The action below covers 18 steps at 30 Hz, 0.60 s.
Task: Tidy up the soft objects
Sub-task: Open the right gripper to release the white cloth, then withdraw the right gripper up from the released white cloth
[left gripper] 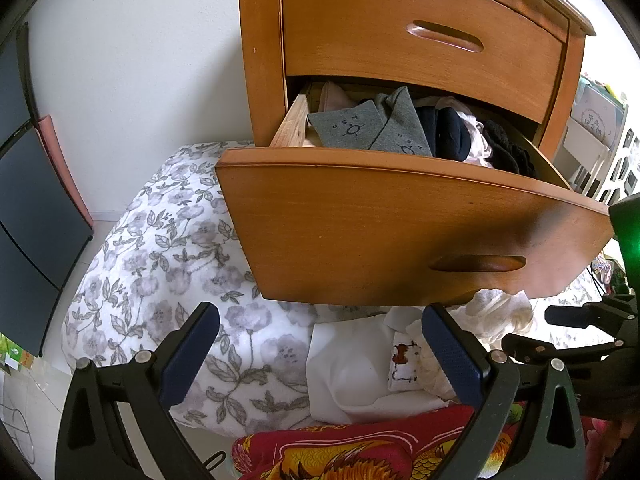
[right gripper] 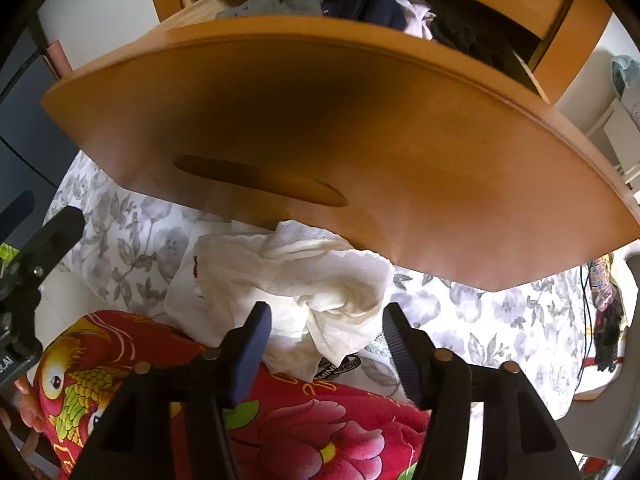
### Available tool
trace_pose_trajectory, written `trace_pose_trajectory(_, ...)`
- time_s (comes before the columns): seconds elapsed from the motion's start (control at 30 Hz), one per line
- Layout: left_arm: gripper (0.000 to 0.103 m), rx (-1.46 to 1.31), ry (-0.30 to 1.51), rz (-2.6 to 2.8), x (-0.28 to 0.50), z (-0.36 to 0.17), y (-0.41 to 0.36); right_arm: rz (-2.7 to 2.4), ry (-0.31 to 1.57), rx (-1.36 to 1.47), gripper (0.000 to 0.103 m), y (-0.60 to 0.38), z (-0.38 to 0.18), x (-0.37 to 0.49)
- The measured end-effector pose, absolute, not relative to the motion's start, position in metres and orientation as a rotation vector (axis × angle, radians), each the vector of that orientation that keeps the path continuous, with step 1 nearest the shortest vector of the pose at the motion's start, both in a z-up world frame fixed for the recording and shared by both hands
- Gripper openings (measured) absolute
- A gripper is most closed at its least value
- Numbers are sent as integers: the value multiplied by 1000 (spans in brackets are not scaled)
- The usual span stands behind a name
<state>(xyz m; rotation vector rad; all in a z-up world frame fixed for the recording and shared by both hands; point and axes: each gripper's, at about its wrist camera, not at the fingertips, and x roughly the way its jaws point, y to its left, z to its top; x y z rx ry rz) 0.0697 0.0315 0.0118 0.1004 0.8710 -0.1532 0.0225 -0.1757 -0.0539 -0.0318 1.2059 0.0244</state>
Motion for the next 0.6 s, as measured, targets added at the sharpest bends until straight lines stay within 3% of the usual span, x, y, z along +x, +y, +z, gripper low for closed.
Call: trace_pose_trajectory(0.6,101,98,871,-154,69,11,32,-12,1151,-39,103,-185,-42,22)
